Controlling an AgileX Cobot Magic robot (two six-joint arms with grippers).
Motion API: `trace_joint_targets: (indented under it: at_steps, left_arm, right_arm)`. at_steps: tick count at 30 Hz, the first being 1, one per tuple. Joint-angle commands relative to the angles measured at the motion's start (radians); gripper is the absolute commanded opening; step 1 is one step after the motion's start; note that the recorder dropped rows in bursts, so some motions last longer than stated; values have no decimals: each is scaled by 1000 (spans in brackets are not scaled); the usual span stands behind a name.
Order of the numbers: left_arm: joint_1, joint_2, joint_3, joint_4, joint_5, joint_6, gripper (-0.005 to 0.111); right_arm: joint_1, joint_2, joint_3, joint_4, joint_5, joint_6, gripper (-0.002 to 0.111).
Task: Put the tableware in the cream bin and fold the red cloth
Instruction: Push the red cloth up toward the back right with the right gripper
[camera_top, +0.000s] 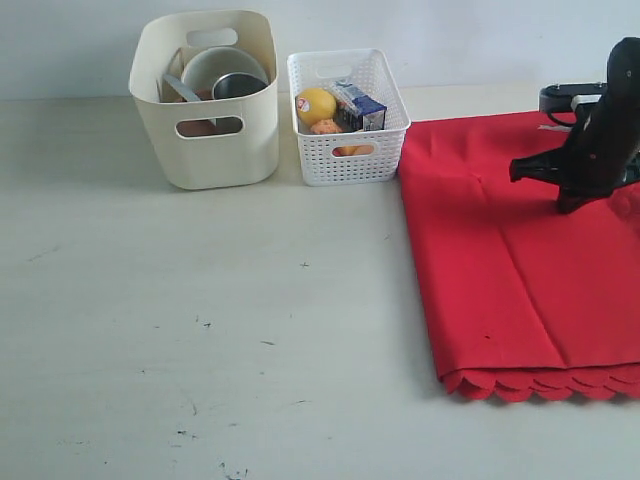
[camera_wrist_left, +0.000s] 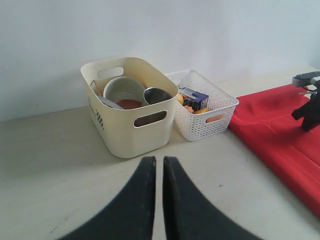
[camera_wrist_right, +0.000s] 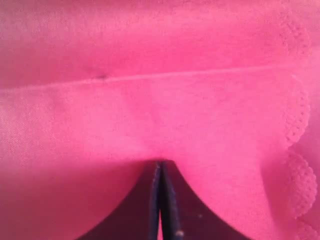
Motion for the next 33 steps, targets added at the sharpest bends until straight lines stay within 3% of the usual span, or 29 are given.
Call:
trace_joint_targets:
  at_steps: [1, 17, 26, 33]
  left_arm:
    - [1, -6, 1, -7, -13, -7, 8]
    - [1, -41, 1, -8, 1, -10, 8]
    - [1, -82, 1, -6, 8, -10, 8]
    - [1, -82, 1, -6, 8, -10, 8]
  right_arm:
    - [-3, 47, -23, 14, 12, -12, 0]
    - [103, -149, 73, 65, -18, -64, 0]
    - [108, -153, 180, 84, -54, -64, 0]
    - [108, -90, 165, 79, -87, -79, 0]
